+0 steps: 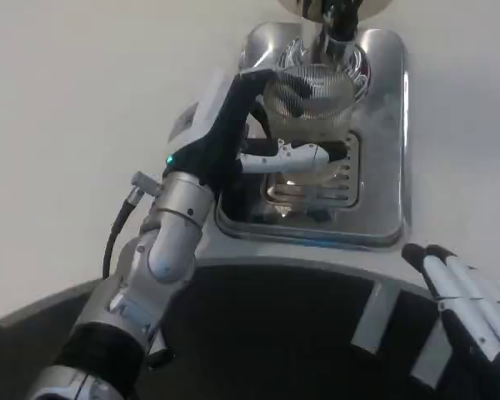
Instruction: Grasp the cup under the faucet to collect the drink, then remove the cup.
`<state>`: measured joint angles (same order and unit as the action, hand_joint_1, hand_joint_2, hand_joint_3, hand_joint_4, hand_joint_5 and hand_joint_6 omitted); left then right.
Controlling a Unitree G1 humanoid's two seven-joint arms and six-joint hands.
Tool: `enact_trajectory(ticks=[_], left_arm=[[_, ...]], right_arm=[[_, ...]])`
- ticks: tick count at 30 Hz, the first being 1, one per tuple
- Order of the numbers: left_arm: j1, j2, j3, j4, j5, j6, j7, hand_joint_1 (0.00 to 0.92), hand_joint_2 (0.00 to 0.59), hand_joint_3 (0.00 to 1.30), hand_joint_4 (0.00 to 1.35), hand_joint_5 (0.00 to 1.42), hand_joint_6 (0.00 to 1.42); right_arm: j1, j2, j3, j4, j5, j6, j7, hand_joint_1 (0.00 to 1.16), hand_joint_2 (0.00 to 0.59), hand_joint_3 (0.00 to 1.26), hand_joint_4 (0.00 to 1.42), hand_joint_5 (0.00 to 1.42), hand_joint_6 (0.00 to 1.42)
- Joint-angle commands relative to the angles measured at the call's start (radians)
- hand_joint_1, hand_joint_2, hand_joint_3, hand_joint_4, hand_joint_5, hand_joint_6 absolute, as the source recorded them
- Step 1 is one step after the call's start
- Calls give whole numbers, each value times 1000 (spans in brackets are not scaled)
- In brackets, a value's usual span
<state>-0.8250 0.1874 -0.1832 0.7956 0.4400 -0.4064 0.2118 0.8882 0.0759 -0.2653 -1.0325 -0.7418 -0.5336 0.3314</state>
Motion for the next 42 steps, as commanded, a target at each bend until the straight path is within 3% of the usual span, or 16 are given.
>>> enact_trajectory(ticks=[1,3,4,7,10,18,23,26,29,30,31,37,39,42], left_arm=[[-10,3,-12,31,-6,-47,-3,660,68,778,959,1169,1316],[-10,16,-23,34,10,-66,1,543,64,425,682,1017,1217],[-9,22,-28,34,16,-72,6,500,68,313,579,969,1186],[-9,32,-35,35,17,-78,14,473,70,154,320,760,1015],[-5,36,-33,31,13,-78,26,440,64,48,204,681,948],[15,49,-36,0,18,-71,45,383,41,0,54,486,677],[30,55,-30,-26,11,-64,42,321,18,0,0,286,299],[57,64,-16,-76,-1,-58,37,239,8,0,0,235,214],[106,70,14,-157,-31,-42,15,114,0,0,0,202,162],[135,67,41,-195,-67,-36,2,23,10,0,0,204,139],[162,67,66,-233,-100,-30,-8,5,21,0,0,177,101],[273,48,185,-478,-260,75,-69,0,81,0,0,43,0],[292,34,212,-570,-321,118,-94,0,119,0,0,10,0],[303,15,235,-682,-405,181,-144,0,126,0,0,0,0]], right_arm=[[-13,28,5,-15,-8,30,6,690,280,6,0,61,220],[-30,25,17,-15,-17,52,10,686,279,6,0,61,224],[-36,23,23,-15,-21,61,11,680,277,6,0,61,235],[-51,16,38,-15,-30,91,15,674,275,6,0,61,251],[-69,5,45,-15,-34,116,20,672,275,6,0,63,256],[-100,-15,65,-15,-43,154,33,664,279,6,0,72,261],[-112,-28,68,-15,-42,173,35,665,276,6,0,72,263],[-120,-36,76,-15,-46,185,36,666,276,6,0,72,264],[-128,-46,83,-15,-45,203,35,663,277,9,0,72,265],[-134,-50,83,-15,-39,216,36,655,274,14,0,63,266],[-139,-53,82,-15,-35,226,36,653,273,15,0,62,266],[-170,-58,75,-15,-33,267,32,639,279,16,0,61,249],[-189,-57,68,-15,-35,289,28,637,280,19,0,61,247],[-221,-63,63,-15,-38,315,30,634,280,22,0,61,246]])
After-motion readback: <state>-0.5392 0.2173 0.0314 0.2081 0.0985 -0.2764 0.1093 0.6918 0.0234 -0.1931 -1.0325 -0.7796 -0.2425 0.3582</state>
